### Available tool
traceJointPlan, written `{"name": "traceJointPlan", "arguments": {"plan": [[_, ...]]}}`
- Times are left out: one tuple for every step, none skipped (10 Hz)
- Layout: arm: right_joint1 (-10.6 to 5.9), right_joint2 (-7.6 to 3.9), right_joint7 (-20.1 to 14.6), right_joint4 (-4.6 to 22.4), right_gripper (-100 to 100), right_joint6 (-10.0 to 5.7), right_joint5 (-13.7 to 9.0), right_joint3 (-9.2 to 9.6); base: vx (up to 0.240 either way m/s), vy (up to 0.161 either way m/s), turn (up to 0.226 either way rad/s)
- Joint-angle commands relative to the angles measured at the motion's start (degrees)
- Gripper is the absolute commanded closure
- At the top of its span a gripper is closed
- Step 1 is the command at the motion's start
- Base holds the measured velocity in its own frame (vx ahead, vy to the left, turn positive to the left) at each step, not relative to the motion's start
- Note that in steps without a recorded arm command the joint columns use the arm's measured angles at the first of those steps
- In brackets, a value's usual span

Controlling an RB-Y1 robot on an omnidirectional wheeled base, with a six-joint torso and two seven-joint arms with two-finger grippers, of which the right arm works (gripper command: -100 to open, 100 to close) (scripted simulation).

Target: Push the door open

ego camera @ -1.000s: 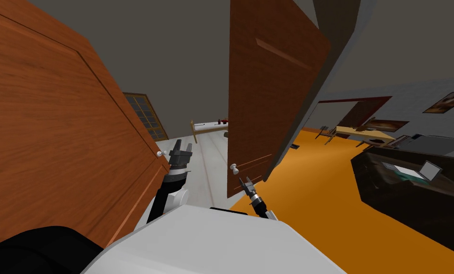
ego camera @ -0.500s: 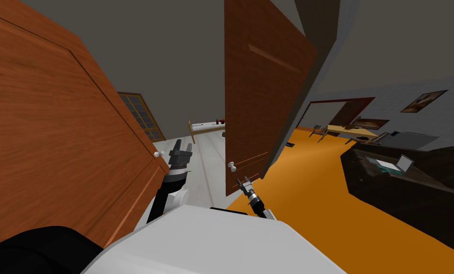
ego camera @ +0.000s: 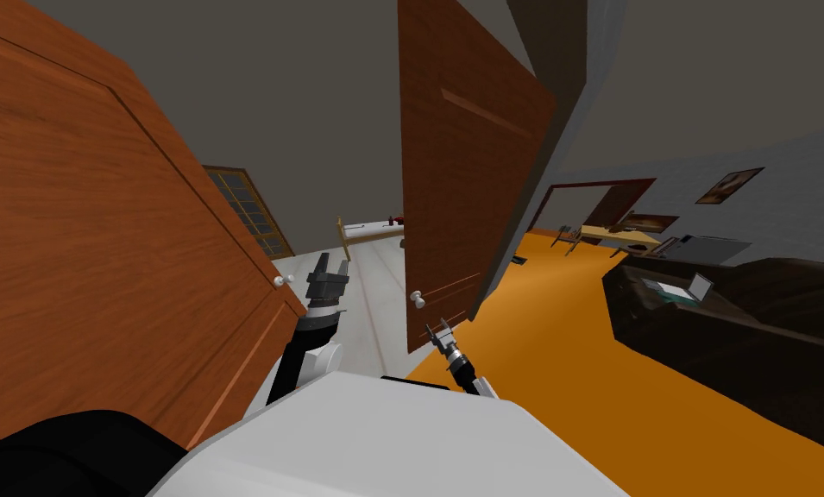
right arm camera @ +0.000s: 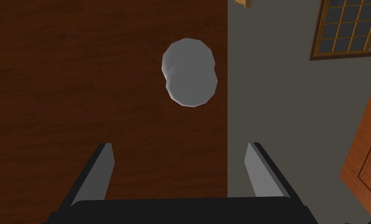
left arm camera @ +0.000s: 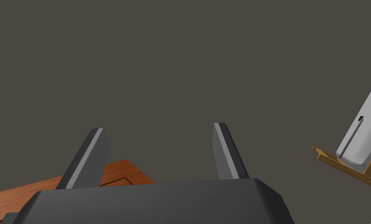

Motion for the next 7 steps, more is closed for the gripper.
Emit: {"name": "traceJointPlan", "arguments": {"plan": [[-0.42,0.65,2.86,0.60,-100,-0.20,0.71,-0.06,-0.039,-0.016,-0.079],[-0.53,1.05,4.28,0.69,-100,-0.20,1.12,-0.03,-0.042,-0.019,-0.064],[-0.64,1.45,5.63,0.78,-100,-0.21,1.54,0.00,-0.039,-0.020,-0.050],[-0.71,1.77,6.56,0.84,-100,-0.22,1.83,0.03,-0.032,-0.018,-0.046],[-0.79,2.09,7.49,0.90,-100,-0.22,2.11,0.05,-0.027,-0.015,-0.045],[-0.86,2.44,8.42,0.96,-100,-0.23,2.40,0.07,-0.024,-0.012,-0.041],[-0.68,2.26,7.59,0.60,-100,-0.03,2.29,0.16,-0.011,-0.004,-0.006]]}}
